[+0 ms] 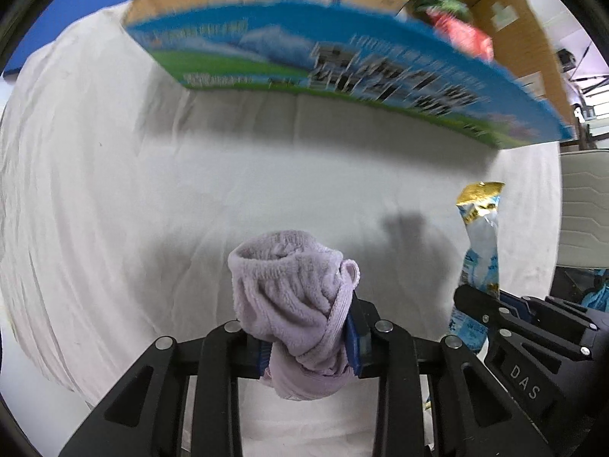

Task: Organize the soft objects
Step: 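Carry the sock and milk tube into the box and open both tools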

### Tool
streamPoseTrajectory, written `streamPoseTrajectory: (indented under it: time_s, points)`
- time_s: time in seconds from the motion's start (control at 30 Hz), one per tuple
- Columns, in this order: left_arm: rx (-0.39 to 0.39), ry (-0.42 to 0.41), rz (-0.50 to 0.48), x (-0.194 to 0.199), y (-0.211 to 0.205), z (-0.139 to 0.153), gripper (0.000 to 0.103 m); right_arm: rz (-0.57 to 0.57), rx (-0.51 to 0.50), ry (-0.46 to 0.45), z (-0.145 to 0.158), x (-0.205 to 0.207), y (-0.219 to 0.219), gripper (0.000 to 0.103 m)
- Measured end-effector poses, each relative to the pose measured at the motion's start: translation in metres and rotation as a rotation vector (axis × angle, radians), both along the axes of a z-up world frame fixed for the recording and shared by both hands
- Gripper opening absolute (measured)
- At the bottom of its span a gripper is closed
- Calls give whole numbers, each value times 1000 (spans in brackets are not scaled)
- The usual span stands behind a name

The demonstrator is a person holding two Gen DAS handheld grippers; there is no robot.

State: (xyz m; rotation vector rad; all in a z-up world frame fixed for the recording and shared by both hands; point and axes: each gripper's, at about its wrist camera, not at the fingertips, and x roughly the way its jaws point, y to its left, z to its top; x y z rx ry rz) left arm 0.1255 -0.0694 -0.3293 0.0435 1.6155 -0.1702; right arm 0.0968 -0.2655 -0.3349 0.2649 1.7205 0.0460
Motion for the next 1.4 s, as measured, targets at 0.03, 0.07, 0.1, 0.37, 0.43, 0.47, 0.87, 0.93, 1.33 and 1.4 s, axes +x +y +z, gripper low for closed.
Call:
streamPoseTrajectory:
  time_s: [0.03,0.07,0.1,0.37,0.43,0.47,0.87,0.93,1.33,1.4]
  points:
    - [-9,-9,-5,0,0,7,27,2,4,-8,5,1,-1,14]
    - [-19,-19,-12,-2,1,16,27,5,11,-22,15,-2,-4,14]
    - [-29,-26,-16,0,-2,21,27,5,18,-41,27,0,-6,14]
    - [-100,-140,-69,18,-15,94,27,49,74,-169,112,17,-13,14]
    - [-114,-163,-67,27,-15,105,27,55,81,-206,132,32,-12,14]
    - [-121,-177,-67,36,-14,113,27,58,72,-229,143,39,-12,14]
    - [-72,-260,-72,158,-10,141,27,5,-72,-312,171,149,-4,14]
    - [-64,-238,-83,172,-11,135,27,-8,-111,-295,161,163,-14,14]
    - [-15,-28,-145,213,-43,33,28,-48,-241,-135,57,194,-63,14]
    - [-16,3,-144,214,-49,17,28,-51,-237,-129,46,195,-62,14]
